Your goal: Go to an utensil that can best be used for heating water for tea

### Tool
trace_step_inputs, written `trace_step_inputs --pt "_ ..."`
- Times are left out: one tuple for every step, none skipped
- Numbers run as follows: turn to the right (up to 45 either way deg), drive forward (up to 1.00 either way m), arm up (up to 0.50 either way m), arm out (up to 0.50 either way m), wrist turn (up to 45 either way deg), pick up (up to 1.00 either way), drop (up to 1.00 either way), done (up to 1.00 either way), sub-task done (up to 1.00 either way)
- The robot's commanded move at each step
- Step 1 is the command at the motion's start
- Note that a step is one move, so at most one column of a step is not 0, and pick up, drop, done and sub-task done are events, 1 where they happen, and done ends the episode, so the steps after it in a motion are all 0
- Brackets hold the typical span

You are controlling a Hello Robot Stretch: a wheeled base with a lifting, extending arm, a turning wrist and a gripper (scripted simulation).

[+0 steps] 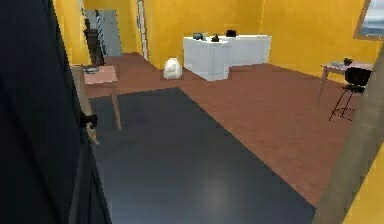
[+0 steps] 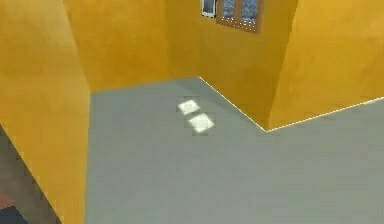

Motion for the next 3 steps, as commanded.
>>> trace_step_inputs --pt "0.0 1.0 0.0 0.0 0.0 0.0 0.0 0.0 0.0" --pt "0.0 1.0 0.0 0.0 0.0 0.0 0.0 0.0 0.0" --pt "0.0 1.0 0.0 0.0 0.0 0.0 0.0 0.0 0.0"
